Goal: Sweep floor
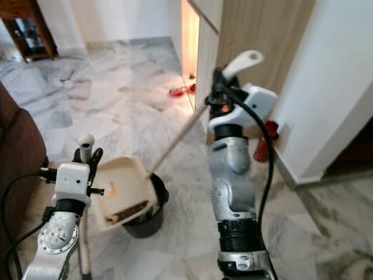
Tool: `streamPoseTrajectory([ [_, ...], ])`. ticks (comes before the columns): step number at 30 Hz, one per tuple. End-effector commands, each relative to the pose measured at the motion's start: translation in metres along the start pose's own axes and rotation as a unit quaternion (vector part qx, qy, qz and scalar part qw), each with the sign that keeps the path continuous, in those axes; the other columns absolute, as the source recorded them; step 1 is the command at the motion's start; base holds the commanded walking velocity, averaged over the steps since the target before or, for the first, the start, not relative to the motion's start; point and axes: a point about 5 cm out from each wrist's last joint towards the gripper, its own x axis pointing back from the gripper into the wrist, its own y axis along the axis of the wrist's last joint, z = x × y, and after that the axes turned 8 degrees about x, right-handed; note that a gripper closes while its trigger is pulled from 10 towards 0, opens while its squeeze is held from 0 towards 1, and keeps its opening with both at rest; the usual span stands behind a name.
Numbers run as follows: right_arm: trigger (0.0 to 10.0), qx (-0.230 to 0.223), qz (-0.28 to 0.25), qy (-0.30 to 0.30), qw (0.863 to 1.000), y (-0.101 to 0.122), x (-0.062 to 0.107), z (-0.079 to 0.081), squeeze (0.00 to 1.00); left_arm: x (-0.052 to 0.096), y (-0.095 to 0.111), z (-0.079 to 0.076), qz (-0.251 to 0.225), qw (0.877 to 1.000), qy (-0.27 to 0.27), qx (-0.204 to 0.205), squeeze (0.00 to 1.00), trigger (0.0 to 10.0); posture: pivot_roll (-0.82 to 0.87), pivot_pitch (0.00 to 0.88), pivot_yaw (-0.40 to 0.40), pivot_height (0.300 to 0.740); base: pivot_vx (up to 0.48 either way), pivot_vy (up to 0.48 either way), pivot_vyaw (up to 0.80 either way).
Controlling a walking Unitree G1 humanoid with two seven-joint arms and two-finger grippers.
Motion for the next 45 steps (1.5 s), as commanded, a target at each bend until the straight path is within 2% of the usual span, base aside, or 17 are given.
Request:
streamPoseTrajectory([
  [1,10.0,-0.031,-0.036,0.025,0.999,0.015,-0.005,0.017,0.0,-0.001,0.006,0.008,-0.014,1.0,0.011,-0.013,0.0,10.0,0.03,0.035,-0.005,0.74,0.349,0.0,0.0],
  [14,10.0,-0.036,-0.036,0.029,0.998,0.016,-0.004,0.019,0.0,0.003,0.002,0.011,-0.008,1.0,0.013,-0.018,0.0,10.0,0.03,0.032,-0.007,0.74,0.346,0.0,0.0],
  [23,10.0,-0.049,-0.036,0.041,0.997,0.017,-0.003,0.025,0.0,0.0,0.005,0.013,-0.016,1.0,0.016,-0.021,0.0,10.0,0.03,0.028,-0.011,0.74,0.344,0.0,0.0],
  [28,10.0,-0.051,-0.033,0.046,0.997,0.017,-0.003,0.029,0.0,0.001,0.005,0.01,-0.02,1.0,0.009,-0.014,0.0,10.0,0.03,0.038,-0.01,0.74,0.0,0.0,0.0],
  [32,10.0,-0.058,-0.024,0.056,0.996,0.015,0.0,0.035,0.0,0.002,0.002,0.01,-0.014,1.0,0.006,-0.019,0.0,10.0,0.03,0.04,-0.013,0.74,0.0,0.0,0.0],
  [36,10.0,-0.074,-0.017,0.076,0.994,0.013,0.006,0.048,0.0,0.001,0.0,0.014,-0.012,1.0,0.013,-0.021,0.0,10.0,0.03,0.045,-0.013,0.74,0.0,0.0,0.0],
  [39,10.0,-0.061,-0.026,0.105,0.992,0.014,0.011,0.059,0.0,0.002,0.0,0.013,-0.013,1.0,0.011,-0.021,0.0,10.0,0.03,0.041,-0.012,0.74,0.0,0.0,0.0],
  [45,10.0,-0.026,-0.053,0.139,0.989,0.02,0.016,0.072,0.0,0.005,-0.002,0.01,-0.009,1.0,0.004,-0.02,0.0,10.0,0.03,0.046,-0.011,0.74,0.0,0.0,0.0],
])
